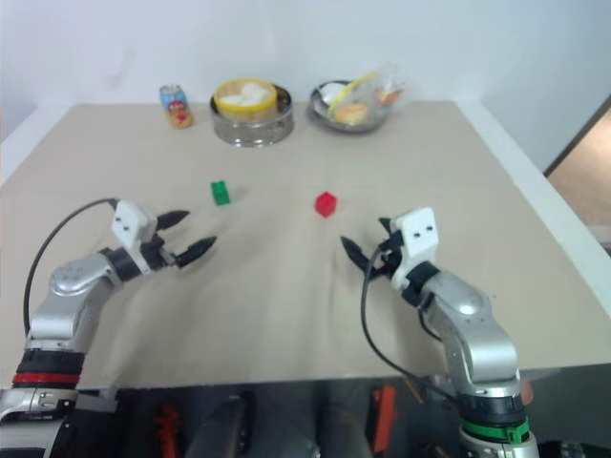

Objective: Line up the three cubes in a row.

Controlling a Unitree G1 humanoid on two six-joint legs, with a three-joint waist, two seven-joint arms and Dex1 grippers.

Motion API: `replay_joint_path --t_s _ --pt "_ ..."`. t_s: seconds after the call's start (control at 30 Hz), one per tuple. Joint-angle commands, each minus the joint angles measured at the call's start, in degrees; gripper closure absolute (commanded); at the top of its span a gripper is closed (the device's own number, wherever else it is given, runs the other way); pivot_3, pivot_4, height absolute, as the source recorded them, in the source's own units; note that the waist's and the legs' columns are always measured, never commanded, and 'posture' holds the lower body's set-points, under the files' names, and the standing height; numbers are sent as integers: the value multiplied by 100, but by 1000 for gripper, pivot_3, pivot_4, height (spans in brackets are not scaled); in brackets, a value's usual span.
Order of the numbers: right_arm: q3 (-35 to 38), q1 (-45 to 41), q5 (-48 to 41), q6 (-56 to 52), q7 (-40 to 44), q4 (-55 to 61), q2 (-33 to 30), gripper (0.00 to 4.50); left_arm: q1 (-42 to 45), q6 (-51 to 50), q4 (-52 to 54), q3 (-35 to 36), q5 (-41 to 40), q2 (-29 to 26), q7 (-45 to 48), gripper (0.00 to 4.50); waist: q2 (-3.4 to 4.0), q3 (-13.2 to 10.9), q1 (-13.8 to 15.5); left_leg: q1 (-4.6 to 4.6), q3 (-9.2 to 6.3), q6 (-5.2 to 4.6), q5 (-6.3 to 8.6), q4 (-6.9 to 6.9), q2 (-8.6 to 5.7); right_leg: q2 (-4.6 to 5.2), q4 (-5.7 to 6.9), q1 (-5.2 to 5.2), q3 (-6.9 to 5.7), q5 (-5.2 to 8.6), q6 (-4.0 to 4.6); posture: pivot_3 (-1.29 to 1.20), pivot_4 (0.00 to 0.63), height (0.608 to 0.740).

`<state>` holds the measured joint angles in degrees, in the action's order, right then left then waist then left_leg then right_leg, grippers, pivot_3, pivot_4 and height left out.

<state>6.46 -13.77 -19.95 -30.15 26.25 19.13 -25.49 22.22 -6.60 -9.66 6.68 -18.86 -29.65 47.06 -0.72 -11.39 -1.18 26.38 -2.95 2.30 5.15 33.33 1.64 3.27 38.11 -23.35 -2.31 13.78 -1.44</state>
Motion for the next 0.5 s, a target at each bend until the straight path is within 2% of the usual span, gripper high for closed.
replay_joint_path --t_s 0.03,0.5 --pt "94 7 7 141 -7 258 -57 0 141 170 36 50 -16 -12 54 51 0 0 0 0 0 0 0 0 0 0 0 0 0 0 0 0 150 740" --pt "20 -19 75 106 -41 250 -31 0 163 251 8 33 -142 29 267 51 0 0 0 0 1 0 0 0 0 0 0 0 1 0 -1 0 150 740"
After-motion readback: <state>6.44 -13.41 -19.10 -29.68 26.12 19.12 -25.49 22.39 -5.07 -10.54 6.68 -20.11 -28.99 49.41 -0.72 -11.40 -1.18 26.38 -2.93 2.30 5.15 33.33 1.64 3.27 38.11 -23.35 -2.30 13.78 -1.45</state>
